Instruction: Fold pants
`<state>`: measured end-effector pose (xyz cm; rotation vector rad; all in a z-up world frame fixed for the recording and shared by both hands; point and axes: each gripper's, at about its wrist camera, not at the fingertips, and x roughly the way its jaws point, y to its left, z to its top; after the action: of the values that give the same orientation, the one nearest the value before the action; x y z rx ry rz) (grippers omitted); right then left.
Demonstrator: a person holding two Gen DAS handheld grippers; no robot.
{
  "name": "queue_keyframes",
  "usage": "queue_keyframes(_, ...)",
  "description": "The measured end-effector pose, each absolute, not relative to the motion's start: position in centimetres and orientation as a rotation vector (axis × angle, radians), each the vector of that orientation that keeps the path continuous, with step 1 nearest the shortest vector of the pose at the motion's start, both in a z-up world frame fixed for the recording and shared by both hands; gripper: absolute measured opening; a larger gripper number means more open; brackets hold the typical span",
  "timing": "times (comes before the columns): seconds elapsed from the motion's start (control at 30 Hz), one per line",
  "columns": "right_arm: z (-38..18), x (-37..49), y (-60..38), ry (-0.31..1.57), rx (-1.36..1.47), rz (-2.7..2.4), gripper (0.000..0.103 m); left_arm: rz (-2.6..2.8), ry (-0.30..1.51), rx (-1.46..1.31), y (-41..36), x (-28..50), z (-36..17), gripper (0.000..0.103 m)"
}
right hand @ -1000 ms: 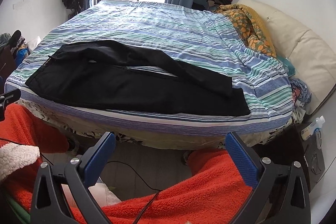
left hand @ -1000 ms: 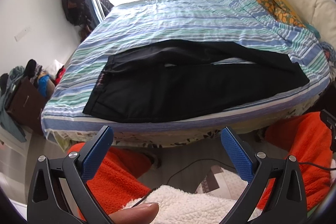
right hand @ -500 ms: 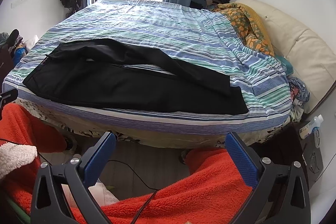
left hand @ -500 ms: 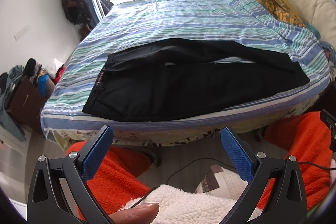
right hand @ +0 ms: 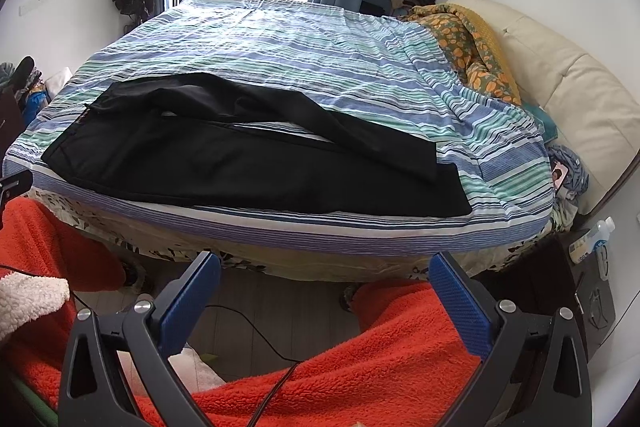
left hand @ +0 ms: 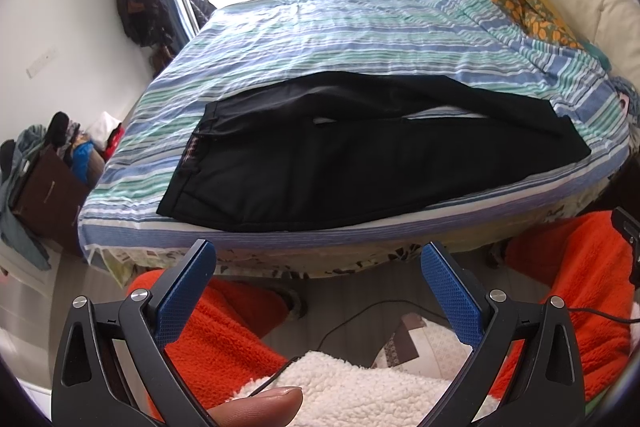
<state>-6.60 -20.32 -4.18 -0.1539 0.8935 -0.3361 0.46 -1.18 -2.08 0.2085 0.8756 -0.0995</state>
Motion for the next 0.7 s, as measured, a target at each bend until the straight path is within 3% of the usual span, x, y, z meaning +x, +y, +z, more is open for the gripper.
queue_keyframes(0.7,-4.34,-6.73,-20.72,0.894,-0.148,-0.327,0.103,-0.112,0.912,0.177,-0.83,0.91,-2.34,0.102)
